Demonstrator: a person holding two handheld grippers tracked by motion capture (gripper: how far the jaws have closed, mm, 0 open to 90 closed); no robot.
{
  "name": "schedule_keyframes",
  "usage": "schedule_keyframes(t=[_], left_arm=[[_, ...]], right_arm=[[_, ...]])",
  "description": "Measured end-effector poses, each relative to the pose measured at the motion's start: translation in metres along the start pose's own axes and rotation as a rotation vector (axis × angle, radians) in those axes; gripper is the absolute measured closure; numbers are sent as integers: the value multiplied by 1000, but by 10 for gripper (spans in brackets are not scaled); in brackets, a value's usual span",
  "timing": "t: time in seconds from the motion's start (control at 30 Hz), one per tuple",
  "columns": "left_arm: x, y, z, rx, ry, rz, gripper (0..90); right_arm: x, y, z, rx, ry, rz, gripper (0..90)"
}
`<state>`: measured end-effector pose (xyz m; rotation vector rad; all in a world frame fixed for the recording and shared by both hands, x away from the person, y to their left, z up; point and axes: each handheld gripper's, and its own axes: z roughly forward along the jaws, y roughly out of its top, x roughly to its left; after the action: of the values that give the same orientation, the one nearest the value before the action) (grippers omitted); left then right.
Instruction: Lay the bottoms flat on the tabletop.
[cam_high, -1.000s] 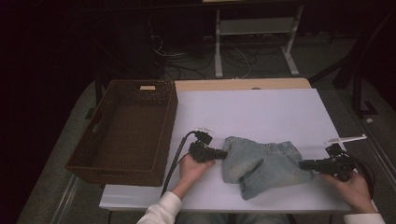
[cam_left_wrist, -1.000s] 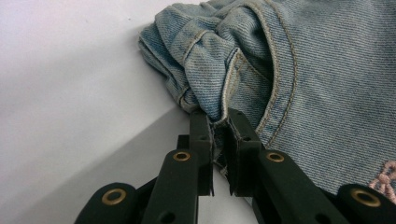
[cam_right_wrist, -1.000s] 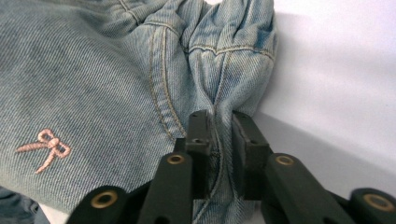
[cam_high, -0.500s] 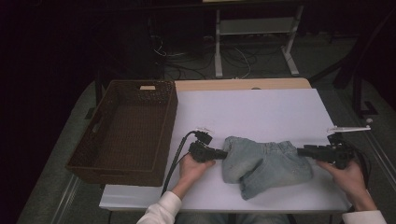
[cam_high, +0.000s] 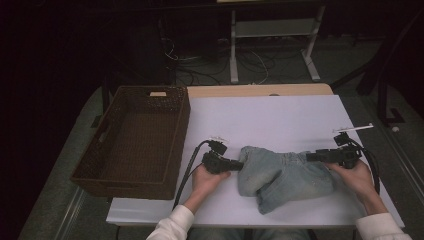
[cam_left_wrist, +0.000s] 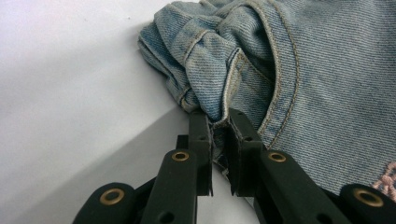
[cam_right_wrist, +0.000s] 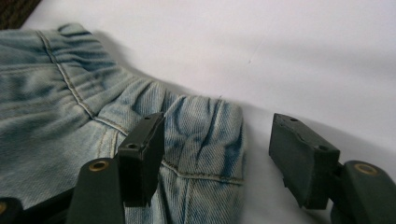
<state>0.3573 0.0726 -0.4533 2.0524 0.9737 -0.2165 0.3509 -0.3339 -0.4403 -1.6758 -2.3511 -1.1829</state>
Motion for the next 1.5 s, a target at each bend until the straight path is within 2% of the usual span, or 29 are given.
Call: schedule_keyframes(t=[0.13, 0.2, 0.23, 0.3, 0.37, 0.43, 0.53, 0.6, 0.77, 0.87, 0.93, 1.03, 1.23, 1.5], left_arm=[[0, 0, 0, -1, 0, 1, 805], [0, 0, 0, -3, 1, 1, 802], [0, 0, 0, -3, 1, 0, 800], [1, -1, 0, -3, -2, -6, 785], [4, 0, 0, -5, -18, -24, 712], [5, 1, -3, -19, -17, -44, 628], [7, 4, -9, -54, -7, -67, 528], [8, 6, -11, -66, 0, -71, 493], [12, 18, -14, -117, 20, -93, 455], [14, 31, -9, -128, 67, -88, 446], [18, 40, -5, -134, 85, -99, 446], [24, 51, 4, -117, 108, -111, 443], [24, 50, 20, -63, 94, -119, 443], [20, 49, 28, -57, 75, -118, 460]], right_arm=[[1, -1, 4, 30, -5, 4, 383], [3, -1, 5, 43, -16, -6, 464], [4, -2, 6, 55, 5, -12, 559], [9, -3, 9, 59, -13, -35, 614], [11, -2, 7, 63, -20, -59, 688], [11, -2, 4, 63, -20, -68, 712], [10, -3, -1, 61, -19, -79, 720], [9, -3, -4, 52, -15, -78, 720], [9, -3, -5, 51, -12, -84, 719], [9, -3, -5, 49, -14, -89, 719], [10, -3, -5, 49, -16, -94, 719], [10, -3, -7, 42, -17, -96, 719], [8, -3, -13, 21, -15, -87, 722], [3, -5, -25, -24, -13, -64, 723]])
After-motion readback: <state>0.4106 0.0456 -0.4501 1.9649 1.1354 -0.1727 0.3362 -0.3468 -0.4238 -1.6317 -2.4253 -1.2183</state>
